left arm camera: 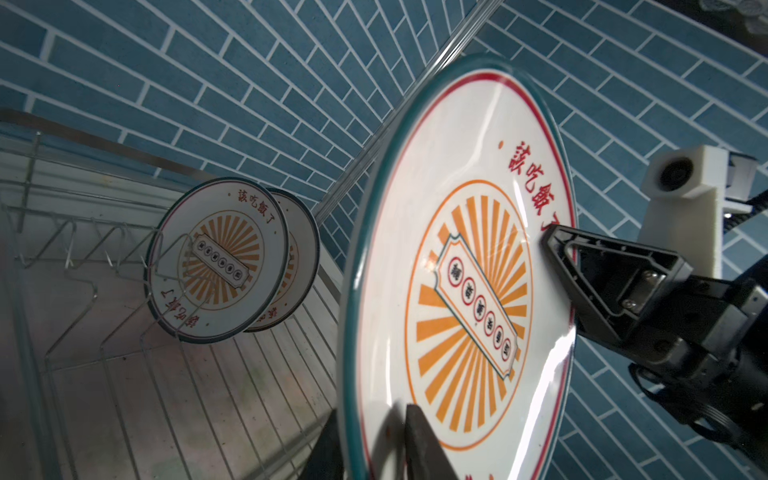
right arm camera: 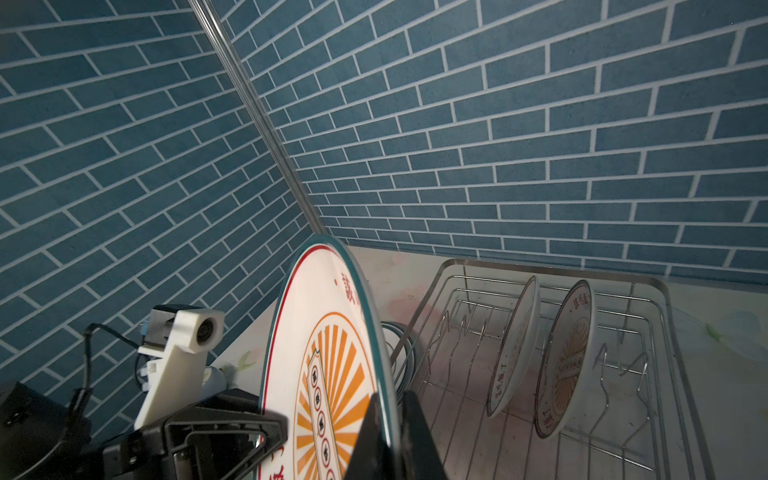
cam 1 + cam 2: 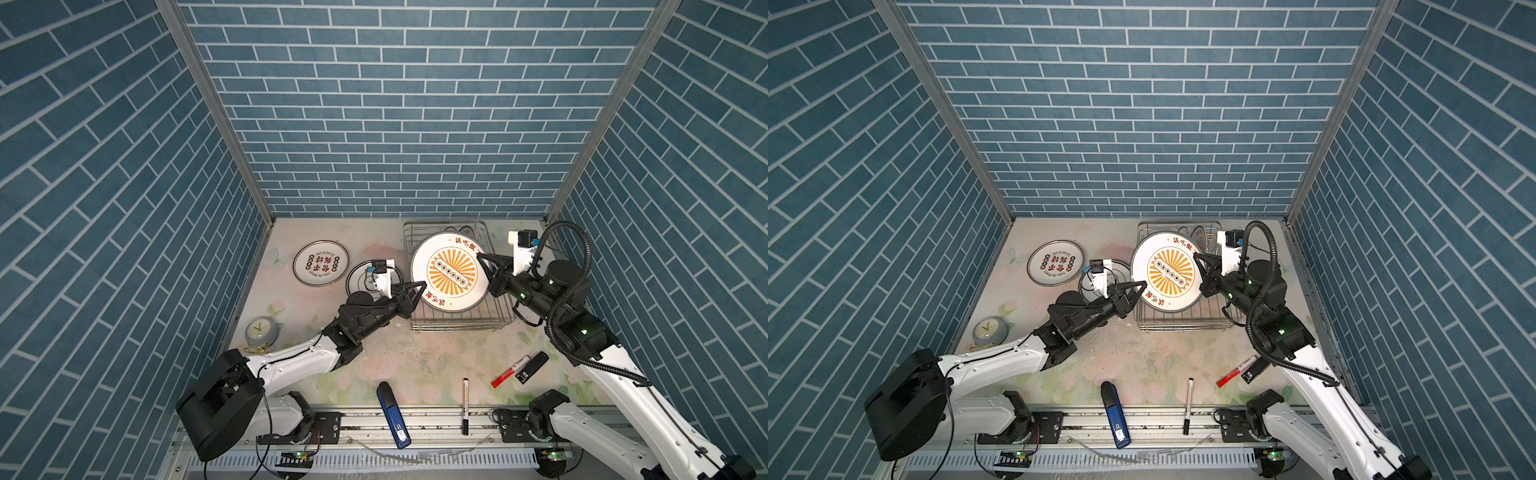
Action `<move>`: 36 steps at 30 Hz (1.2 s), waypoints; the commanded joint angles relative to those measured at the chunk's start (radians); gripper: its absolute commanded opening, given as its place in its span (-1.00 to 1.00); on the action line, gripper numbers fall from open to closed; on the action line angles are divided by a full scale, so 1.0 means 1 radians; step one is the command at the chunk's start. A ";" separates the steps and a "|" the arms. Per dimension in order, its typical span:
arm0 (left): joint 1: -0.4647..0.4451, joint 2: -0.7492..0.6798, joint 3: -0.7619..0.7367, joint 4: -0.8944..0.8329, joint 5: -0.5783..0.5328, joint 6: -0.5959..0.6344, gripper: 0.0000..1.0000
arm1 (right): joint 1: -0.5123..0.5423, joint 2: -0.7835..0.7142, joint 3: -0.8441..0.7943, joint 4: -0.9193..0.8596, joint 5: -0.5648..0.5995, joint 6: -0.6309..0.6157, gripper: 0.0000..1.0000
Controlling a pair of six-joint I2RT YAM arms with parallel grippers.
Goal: Unload the plates from the dish rack
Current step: 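Bring the plate toward the left gripper and close the left gripper on its rim, then carry the plate toward the table with the left gripper while the right releases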
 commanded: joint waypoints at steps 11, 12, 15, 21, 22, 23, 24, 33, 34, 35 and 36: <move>-0.003 0.021 0.041 -0.027 -0.010 -0.005 -1.00 | -0.003 0.008 -0.025 0.121 0.065 -0.014 -0.96; -0.003 0.019 0.039 -0.025 -0.011 -0.008 -1.00 | -0.003 0.006 -0.026 0.121 0.058 -0.014 -0.89; -0.003 0.019 0.034 -0.020 -0.026 -0.020 -1.00 | -0.004 0.008 -0.023 0.116 0.045 -0.008 -0.74; -0.003 0.036 0.031 0.005 -0.033 -0.064 -1.00 | -0.004 0.035 0.001 0.080 0.024 -0.008 0.23; -0.003 0.041 0.029 0.019 -0.033 -0.069 -1.00 | -0.004 0.040 0.004 0.075 0.017 -0.008 0.34; -0.003 0.044 0.025 0.033 -0.033 -0.072 -1.00 | -0.003 0.047 0.010 0.070 0.013 -0.008 0.71; -0.003 0.046 0.022 0.041 -0.036 -0.076 -1.00 | -0.003 0.054 0.017 0.064 0.007 -0.008 0.93; -0.003 0.039 0.011 0.043 -0.049 -0.077 -1.00 | -0.003 0.053 0.023 0.047 0.023 -0.005 0.98; -0.003 0.037 0.007 0.045 -0.055 -0.080 -1.00 | -0.003 0.050 0.021 0.047 0.025 -0.005 0.98; -0.002 0.035 0.004 0.048 -0.060 -0.080 -1.00 | -0.003 0.046 0.020 0.048 0.022 -0.005 0.98; -0.002 0.033 0.001 0.046 -0.066 -0.080 -1.00 | -0.003 0.043 0.019 0.048 0.018 -0.005 0.98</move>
